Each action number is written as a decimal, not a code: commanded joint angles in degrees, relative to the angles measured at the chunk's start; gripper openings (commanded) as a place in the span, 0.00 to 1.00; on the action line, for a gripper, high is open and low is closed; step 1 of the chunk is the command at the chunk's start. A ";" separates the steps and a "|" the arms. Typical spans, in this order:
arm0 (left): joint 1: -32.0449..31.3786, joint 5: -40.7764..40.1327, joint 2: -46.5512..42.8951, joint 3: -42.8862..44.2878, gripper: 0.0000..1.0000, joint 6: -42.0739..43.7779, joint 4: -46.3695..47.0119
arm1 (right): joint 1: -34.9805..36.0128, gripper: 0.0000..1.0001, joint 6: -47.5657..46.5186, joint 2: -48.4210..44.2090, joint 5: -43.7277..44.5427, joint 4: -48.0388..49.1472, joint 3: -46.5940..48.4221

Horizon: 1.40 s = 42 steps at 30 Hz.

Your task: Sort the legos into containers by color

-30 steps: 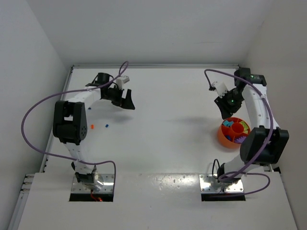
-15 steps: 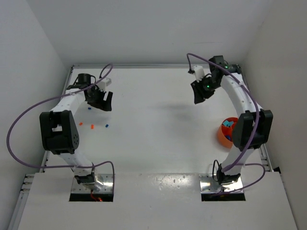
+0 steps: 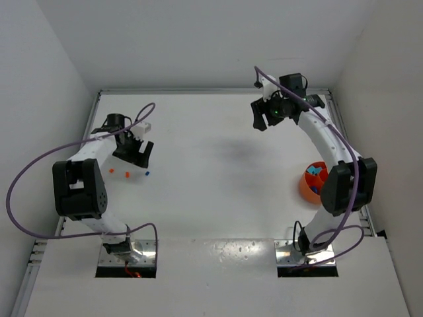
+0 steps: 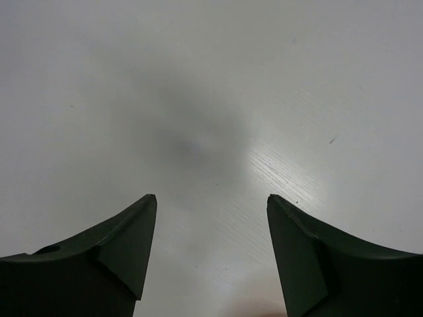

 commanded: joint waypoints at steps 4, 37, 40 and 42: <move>-2.07 -4.25 -2.55 -2.22 1.00 -4.88 3.09 | -1.05 0.68 2.20 1.94 4.58 3.17 -1.26; -11.93 -11.03 3.95 -4.69 0.51 -5.15 3.79 | -1.05 0.66 2.35 2.11 2.83 3.11 -3.21; -11.93 -11.56 3.95 -5.22 0.50 -5.68 4.32 | -1.05 0.66 2.35 2.11 2.83 3.11 -3.21; -11.93 -11.56 3.95 -5.74 0.48 -5.68 4.32 | -1.05 0.66 2.87 2.11 2.83 3.11 -3.21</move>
